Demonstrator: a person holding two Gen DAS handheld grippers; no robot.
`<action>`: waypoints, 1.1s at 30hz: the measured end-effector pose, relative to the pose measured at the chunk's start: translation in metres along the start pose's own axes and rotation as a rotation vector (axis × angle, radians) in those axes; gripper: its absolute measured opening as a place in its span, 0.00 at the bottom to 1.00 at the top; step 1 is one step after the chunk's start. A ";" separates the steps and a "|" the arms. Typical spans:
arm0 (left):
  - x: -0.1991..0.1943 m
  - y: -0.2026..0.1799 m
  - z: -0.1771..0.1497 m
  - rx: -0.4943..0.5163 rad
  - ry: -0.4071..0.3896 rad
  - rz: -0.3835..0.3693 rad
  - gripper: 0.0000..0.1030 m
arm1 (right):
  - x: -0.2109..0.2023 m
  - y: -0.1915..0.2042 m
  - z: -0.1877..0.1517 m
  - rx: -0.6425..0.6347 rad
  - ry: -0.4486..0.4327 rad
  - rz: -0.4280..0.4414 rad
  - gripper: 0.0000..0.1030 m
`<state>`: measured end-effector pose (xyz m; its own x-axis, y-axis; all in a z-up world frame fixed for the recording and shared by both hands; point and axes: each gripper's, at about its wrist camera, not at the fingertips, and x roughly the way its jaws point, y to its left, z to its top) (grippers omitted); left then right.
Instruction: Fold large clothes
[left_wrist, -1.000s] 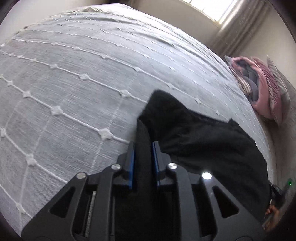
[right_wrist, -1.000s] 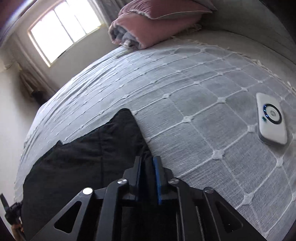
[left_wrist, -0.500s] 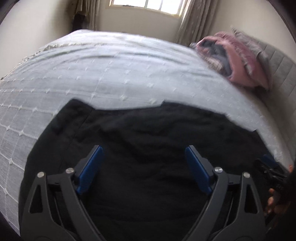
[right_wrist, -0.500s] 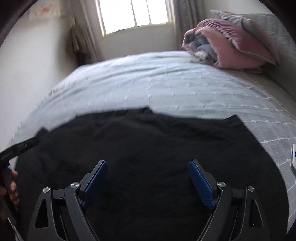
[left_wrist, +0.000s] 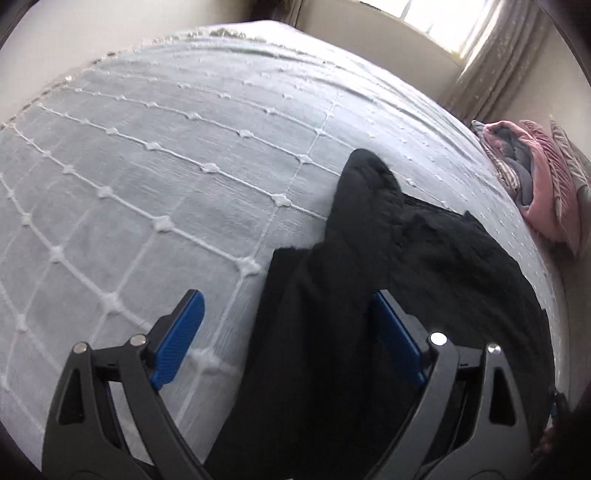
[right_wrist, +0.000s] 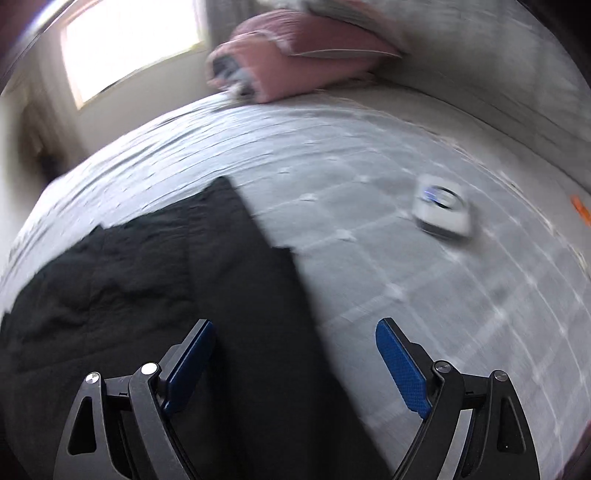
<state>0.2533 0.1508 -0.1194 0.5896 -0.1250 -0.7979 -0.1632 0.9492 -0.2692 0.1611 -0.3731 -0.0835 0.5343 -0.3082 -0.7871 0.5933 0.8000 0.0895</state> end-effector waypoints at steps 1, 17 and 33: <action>-0.013 -0.003 -0.007 0.019 -0.020 0.003 0.89 | -0.010 -0.004 -0.002 0.012 -0.014 0.003 0.87; -0.094 -0.008 -0.104 0.002 0.028 -0.133 0.99 | -0.107 0.057 -0.045 -0.104 -0.101 0.216 1.00; -0.072 0.018 -0.136 -0.208 0.191 -0.311 0.99 | -0.106 0.103 -0.070 -0.195 -0.042 0.281 1.00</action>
<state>0.0999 0.1379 -0.1404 0.4816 -0.4665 -0.7419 -0.1680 0.7817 -0.6006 0.1238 -0.2219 -0.0339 0.6869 -0.0795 -0.7224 0.2953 0.9388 0.1775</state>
